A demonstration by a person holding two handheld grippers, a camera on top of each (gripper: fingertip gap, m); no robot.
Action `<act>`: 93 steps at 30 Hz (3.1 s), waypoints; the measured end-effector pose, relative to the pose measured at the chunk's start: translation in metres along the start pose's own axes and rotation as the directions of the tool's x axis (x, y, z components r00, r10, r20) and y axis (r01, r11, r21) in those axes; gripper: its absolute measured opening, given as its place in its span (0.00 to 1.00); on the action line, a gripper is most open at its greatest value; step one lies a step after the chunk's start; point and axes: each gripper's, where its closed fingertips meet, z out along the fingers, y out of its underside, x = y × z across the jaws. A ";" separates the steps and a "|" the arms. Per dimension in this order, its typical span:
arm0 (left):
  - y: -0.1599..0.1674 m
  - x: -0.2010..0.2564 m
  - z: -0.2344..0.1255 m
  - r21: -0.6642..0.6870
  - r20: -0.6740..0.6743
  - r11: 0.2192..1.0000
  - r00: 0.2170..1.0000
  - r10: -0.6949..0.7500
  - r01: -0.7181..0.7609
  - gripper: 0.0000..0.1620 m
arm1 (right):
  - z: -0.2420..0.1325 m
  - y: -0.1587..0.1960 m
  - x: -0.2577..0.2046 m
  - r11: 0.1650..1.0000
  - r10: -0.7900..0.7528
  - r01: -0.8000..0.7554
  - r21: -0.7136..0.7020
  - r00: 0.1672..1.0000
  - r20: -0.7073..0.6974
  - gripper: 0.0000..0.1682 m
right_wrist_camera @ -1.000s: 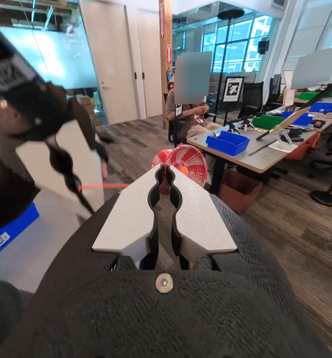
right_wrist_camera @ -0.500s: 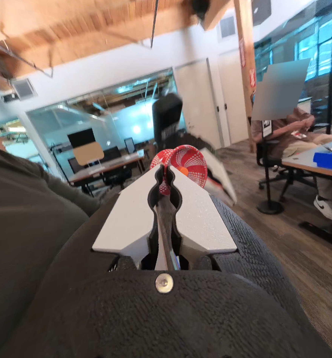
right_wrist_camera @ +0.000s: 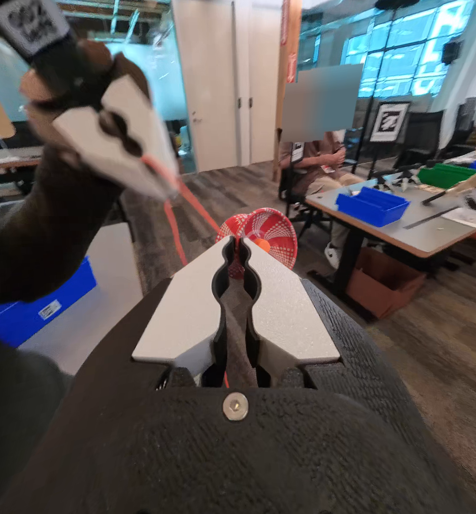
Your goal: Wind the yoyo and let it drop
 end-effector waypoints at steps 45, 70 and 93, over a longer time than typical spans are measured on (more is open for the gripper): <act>0.036 0.081 0.024 -0.043 -0.459 0.957 0.845 -0.274 0.287 0.00 | -0.003 -0.013 0.017 0.990 -0.075 0.095 0.103 0.980 -0.187 0.00; 0.070 0.087 0.050 -0.109 -0.413 0.973 0.882 -0.229 0.202 0.00 | -0.012 -0.015 0.019 0.968 -0.208 0.234 0.091 0.950 -0.232 0.00; 0.104 0.072 0.066 -0.178 -0.301 0.971 0.930 -0.209 0.161 0.00 | -0.016 -0.036 -0.002 0.940 -0.045 0.055 0.336 0.998 -0.038 0.00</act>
